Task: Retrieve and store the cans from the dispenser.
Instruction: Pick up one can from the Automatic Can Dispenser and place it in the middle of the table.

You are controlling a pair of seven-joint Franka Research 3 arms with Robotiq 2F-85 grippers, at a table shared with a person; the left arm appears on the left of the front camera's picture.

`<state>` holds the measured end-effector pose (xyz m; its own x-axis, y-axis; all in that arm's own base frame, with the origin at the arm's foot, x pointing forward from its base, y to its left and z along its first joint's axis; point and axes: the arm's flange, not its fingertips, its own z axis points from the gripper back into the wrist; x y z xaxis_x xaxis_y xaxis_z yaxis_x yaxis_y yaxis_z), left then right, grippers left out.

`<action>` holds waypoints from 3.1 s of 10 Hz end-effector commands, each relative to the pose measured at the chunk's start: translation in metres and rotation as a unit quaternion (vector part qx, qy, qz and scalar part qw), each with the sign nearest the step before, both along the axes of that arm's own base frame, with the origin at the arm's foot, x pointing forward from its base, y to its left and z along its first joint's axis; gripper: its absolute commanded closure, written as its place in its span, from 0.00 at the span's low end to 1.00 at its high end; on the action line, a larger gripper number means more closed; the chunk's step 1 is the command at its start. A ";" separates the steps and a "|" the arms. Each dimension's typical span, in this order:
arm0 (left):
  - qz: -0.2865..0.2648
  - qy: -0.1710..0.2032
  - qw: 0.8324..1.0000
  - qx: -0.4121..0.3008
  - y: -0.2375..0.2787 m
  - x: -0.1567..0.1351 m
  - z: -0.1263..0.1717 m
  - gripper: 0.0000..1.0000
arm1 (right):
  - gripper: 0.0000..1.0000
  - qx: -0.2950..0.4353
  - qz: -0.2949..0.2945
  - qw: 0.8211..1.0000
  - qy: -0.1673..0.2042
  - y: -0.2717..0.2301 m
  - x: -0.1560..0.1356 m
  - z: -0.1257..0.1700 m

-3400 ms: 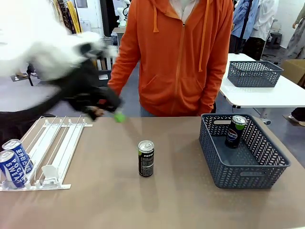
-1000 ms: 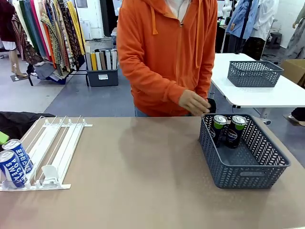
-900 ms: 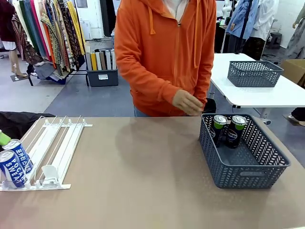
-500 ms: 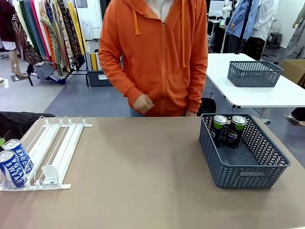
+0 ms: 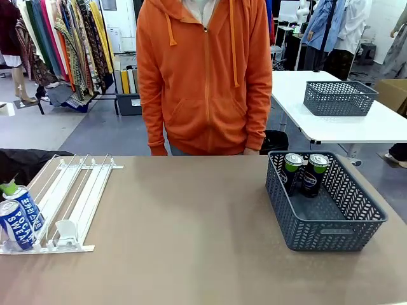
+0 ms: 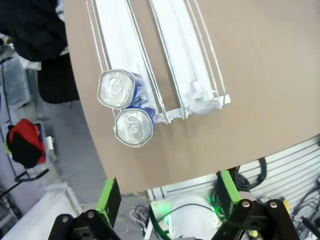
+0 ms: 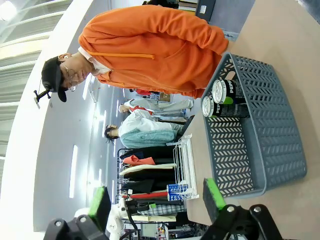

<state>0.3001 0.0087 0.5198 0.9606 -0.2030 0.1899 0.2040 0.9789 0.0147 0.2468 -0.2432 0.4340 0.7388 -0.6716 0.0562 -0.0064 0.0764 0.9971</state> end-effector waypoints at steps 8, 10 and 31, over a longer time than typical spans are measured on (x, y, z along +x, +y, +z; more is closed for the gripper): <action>0.063 0.088 0.994 0.002 0.029 0.058 -0.087 0.00 | 0.00 0.001 0.001 1.000 -0.008 -0.001 0.001 0.003; 0.060 0.099 0.993 -0.005 0.032 0.062 -0.100 0.00 | 0.00 0.001 0.001 1.000 -0.008 -0.001 0.001 0.003; 0.102 0.080 0.991 0.027 0.027 0.040 -0.045 1.00 | 0.00 0.001 0.001 1.000 -0.008 -0.001 0.001 0.003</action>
